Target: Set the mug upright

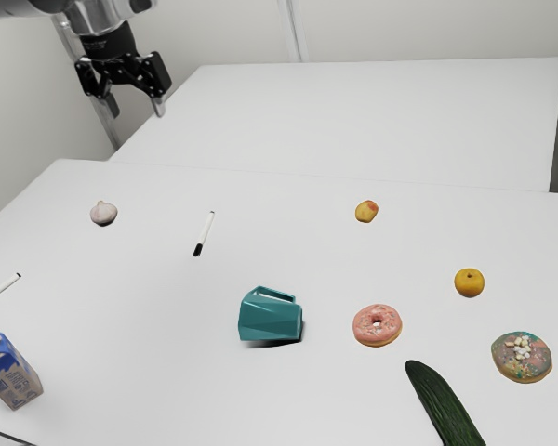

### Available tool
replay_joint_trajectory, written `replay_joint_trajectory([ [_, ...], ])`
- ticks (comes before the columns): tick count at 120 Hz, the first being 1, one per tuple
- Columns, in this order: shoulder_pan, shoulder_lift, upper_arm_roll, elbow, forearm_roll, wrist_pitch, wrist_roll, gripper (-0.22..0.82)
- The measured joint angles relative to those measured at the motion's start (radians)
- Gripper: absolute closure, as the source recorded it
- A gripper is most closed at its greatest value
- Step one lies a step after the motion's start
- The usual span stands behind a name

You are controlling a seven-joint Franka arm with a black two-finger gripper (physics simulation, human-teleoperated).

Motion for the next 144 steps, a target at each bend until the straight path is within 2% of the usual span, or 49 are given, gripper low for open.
replay_joint_trajectory([
  [16,-0.021,-0.024,0.013,-0.016,-0.03,-0.009,-0.004,0.02],
  [24,-0.038,-0.055,0.03,-0.094,-0.061,-0.003,-0.005,0.02],
  [37,-0.108,-0.166,0.125,-0.397,-0.223,0.081,0.024,0.02],
  [51,0.044,-0.222,0.166,-0.718,-0.403,0.202,0.089,0.02],
  [59,0.087,-0.261,0.178,-0.914,-0.493,0.286,0.143,0.02],
  [77,0.1,-0.279,0.191,-1.115,-0.708,0.428,0.287,0.02],
  [88,0.1,-0.273,0.191,-1.167,-0.858,0.483,0.385,0.02],
  [111,0.085,-0.18,0.191,-1.193,-1.134,0.564,0.548,0.02],
  [144,0.058,-0.153,0.19,-1.252,-1.401,0.586,0.717,0.02],
])
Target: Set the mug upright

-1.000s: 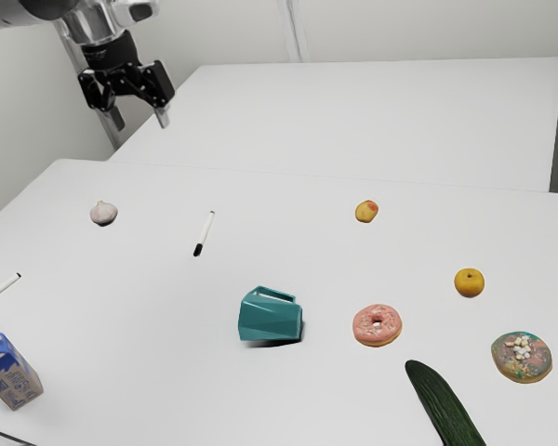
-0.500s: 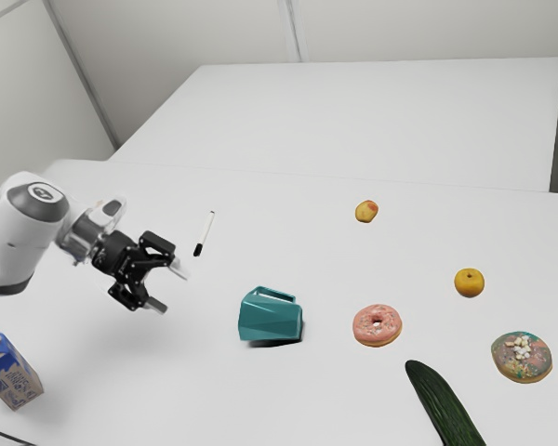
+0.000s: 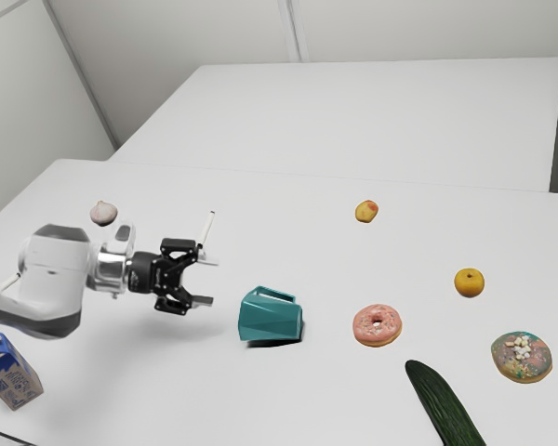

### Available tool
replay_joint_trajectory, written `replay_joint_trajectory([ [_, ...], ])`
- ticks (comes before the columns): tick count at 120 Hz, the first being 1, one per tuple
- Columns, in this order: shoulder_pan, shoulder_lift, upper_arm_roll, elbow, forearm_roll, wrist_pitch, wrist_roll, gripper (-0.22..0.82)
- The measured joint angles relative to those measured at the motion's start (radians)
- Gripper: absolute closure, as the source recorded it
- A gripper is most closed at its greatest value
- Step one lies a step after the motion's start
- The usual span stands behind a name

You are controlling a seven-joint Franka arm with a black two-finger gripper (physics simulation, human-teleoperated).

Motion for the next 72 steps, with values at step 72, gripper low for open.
replay_joint_trajectory([
  [72,-0.12,0.037,-0.015,-0.049,-0.182,0.02,0.197,0.02],
])
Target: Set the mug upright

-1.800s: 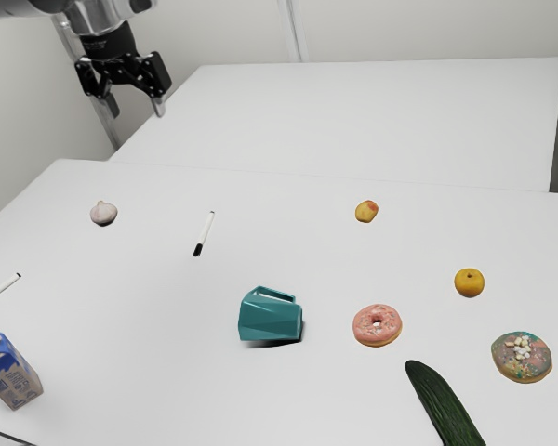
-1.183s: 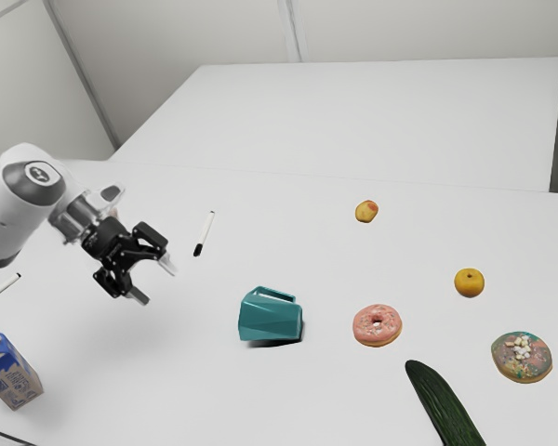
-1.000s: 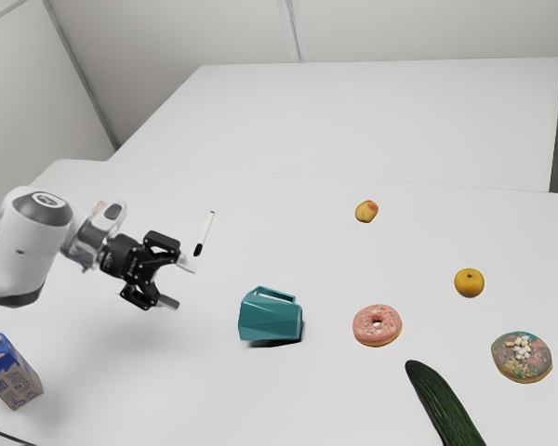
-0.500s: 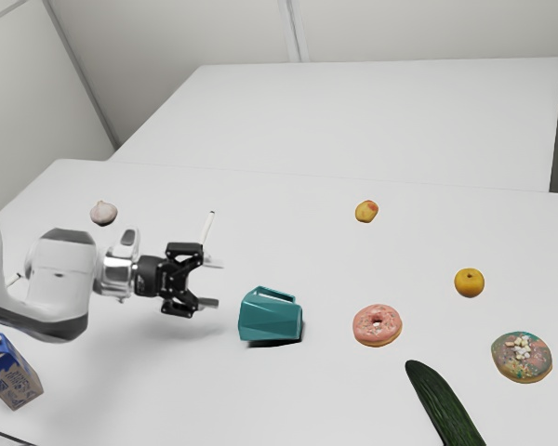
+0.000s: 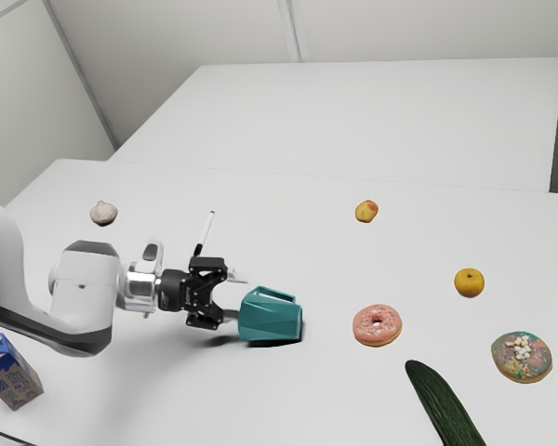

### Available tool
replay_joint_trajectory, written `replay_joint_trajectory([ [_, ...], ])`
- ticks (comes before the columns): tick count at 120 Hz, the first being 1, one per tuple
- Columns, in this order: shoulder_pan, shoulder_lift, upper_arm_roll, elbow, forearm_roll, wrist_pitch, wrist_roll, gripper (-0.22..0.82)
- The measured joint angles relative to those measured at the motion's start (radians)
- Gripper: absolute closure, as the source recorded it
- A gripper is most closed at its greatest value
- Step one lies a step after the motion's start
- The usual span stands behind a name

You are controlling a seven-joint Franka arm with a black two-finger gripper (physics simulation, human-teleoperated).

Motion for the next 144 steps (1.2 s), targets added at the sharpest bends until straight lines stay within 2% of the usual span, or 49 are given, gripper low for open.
replay_joint_trajectory([
  [60,-0.061,0.021,-0.017,0.0,-0.053,0.022,0.064,0.03],
  [68,-0.069,0.021,-0.018,0.0,-0.054,0.023,0.069,0.11],
  [85,-0.083,0.021,-0.019,0.0,-0.055,0.024,0.078,0.44],
  [98,-0.089,0.02,-0.019,0.0,-0.055,0.025,0.084,0.61],
  [118,-0.086,0.018,-0.019,0.0,-0.055,0.026,0.089,0.72],
  [144,-0.05,-0.008,-0.028,0.009,-0.053,0.049,0.092,0.76],
])
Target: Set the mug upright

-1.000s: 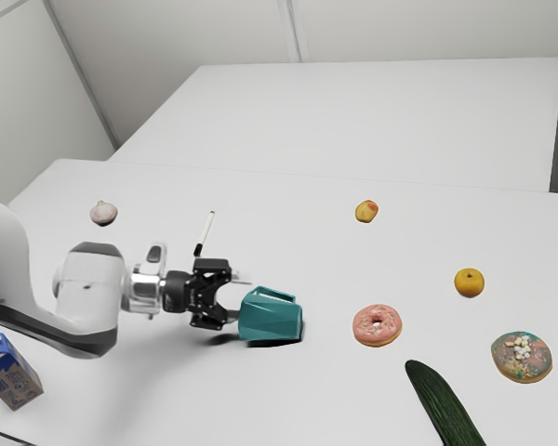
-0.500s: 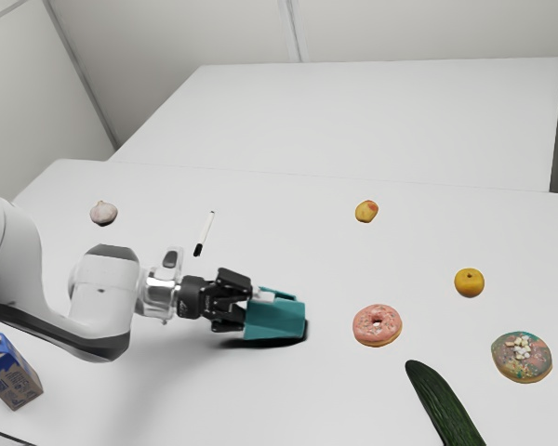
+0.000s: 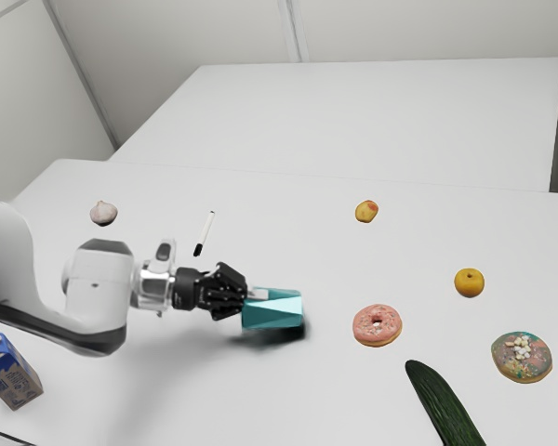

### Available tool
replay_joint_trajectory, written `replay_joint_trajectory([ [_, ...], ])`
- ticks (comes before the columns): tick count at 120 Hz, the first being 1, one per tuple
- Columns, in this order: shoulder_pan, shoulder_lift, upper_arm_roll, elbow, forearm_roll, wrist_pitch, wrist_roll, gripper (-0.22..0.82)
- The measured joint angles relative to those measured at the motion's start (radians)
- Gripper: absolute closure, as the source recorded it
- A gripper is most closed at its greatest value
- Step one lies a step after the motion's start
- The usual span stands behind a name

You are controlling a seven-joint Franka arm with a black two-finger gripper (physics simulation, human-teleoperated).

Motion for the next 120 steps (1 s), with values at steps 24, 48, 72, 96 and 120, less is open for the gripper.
replay_joint_trajectory([
  [24,0.012,-0.054,-0.036,0.187,0.241,0.066,-0.023,0.78],
  [48,0.018,-0.05,-0.06,0.392,0.95,0.099,-0.14,0.78],
  [72,-0.04,0.007,-0.159,0.465,1.506,0.127,-0.289,0.78],
  [96,-0.16,0.058,-0.163,0.469,1.661,0.072,-0.436,0.78],
  [120,-0.166,0.082,-0.163,0.473,1.689,0.021,-0.555,0.78],
])
